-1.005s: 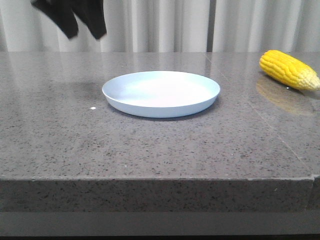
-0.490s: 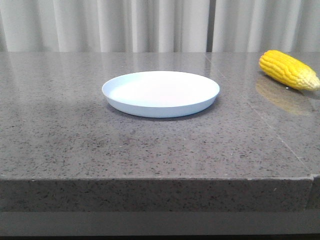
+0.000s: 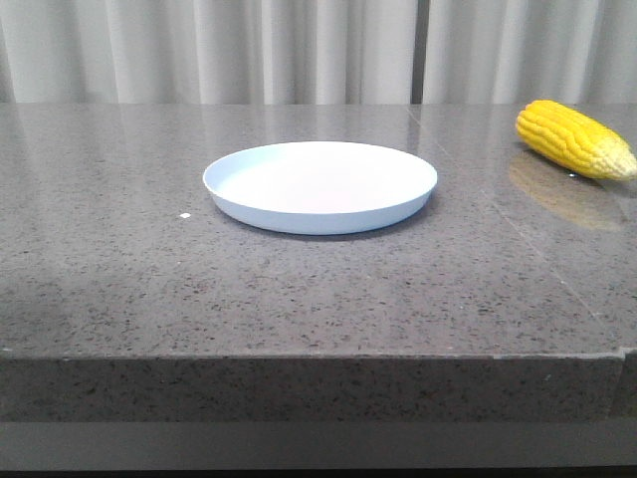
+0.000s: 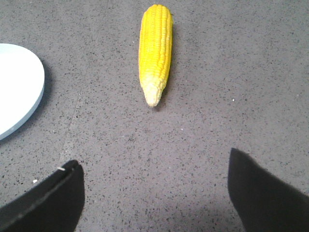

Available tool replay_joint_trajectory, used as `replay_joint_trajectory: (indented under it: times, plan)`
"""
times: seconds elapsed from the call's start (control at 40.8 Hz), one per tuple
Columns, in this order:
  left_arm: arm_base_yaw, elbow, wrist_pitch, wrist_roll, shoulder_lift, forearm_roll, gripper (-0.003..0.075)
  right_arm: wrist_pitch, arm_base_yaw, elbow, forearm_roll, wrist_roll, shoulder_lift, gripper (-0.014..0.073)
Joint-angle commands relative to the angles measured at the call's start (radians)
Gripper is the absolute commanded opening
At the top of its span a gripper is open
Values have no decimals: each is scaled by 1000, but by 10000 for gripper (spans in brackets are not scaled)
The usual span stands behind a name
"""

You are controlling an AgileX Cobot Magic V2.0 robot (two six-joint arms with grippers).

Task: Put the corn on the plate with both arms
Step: 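Raise the left gripper away from the plate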

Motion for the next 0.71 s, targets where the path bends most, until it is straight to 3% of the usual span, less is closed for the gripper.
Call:
replay_joint_trajectory:
  times: [0.0,0.319,0.686]
  plan:
    - [-9,24,-94,-10,-71,-6,452,-80,-1,-31,-9,-8,6,628]
    - [-9,48,-94,-10,-119,-6,452,-106,-1,-47,-9,-8,41,628]
    - [-9,48,-94,-10,-119,-6,452,29,-1,-339,-10,-10,384,628]
